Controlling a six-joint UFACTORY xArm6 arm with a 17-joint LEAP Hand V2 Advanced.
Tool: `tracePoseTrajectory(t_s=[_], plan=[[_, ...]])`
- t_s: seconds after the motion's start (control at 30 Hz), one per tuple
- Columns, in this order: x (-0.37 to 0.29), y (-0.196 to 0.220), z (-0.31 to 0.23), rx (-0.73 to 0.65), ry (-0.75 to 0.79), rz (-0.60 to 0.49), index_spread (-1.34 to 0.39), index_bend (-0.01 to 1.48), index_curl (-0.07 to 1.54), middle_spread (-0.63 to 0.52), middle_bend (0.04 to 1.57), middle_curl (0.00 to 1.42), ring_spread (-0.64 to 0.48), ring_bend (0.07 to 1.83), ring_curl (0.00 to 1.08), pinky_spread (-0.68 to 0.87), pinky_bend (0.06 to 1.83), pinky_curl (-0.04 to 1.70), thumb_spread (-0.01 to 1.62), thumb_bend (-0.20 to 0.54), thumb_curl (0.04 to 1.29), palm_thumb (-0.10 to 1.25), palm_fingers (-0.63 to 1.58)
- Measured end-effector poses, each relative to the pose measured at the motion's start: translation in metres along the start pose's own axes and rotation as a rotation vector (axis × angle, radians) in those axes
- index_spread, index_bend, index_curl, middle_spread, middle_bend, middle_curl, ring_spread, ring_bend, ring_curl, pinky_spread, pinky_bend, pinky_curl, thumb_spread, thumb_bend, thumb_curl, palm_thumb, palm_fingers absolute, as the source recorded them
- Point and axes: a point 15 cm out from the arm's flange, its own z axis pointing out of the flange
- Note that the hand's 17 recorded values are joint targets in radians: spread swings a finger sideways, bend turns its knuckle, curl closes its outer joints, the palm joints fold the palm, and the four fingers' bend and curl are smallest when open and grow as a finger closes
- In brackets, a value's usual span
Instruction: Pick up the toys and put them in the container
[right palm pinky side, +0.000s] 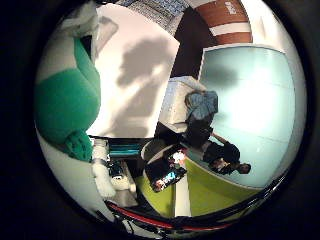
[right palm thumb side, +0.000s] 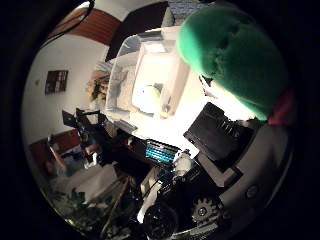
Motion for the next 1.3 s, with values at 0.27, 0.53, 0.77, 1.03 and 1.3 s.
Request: tracePoseTrajectory(t_s=[0.27,0.53,0.77,1.03,1.3], plan=[[-0.079,-0.018,-0.015,0.08,-0.007,-0.094,-0.28,1.01,1.01,-0.17,1.3,0.89,-0.26,1.32,0.84,-0.22,1.18,1.13,0.61,-0.021,0.88,1.05,1.01],[-0.145,-0.044,-0.029,0.204,-0.029,-0.177,-0.28,0.99,1.01,-0.17,1.27,0.9,-0.26,1.29,0.85,-0.23,1.13,1.16,0.58,-0.022,0.88,1.05,1.04],[-0.188,-0.07,-0.03,0.277,-0.11,-0.227,-0.28,0.98,1.01,-0.17,1.25,0.9,-0.26,1.27,0.86,-0.24,1.09,1.18,0.55,-0.022,0.88,1.05,1.06],[-0.215,-0.096,-0.023,0.32,-0.172,-0.249,-0.28,0.98,1.01,-0.17,1.25,0.91,-0.27,1.25,0.88,-0.24,1.09,1.18,0.55,-0.021,0.88,1.03,1.06],[-0.219,-0.113,-0.007,0.305,-0.21,-0.229,-0.32,0.57,0.89,-0.2,1.07,0.79,-0.28,1.18,0.74,-0.41,0.96,0.96,1.07,-0.061,0.63,0.57,0.84]])
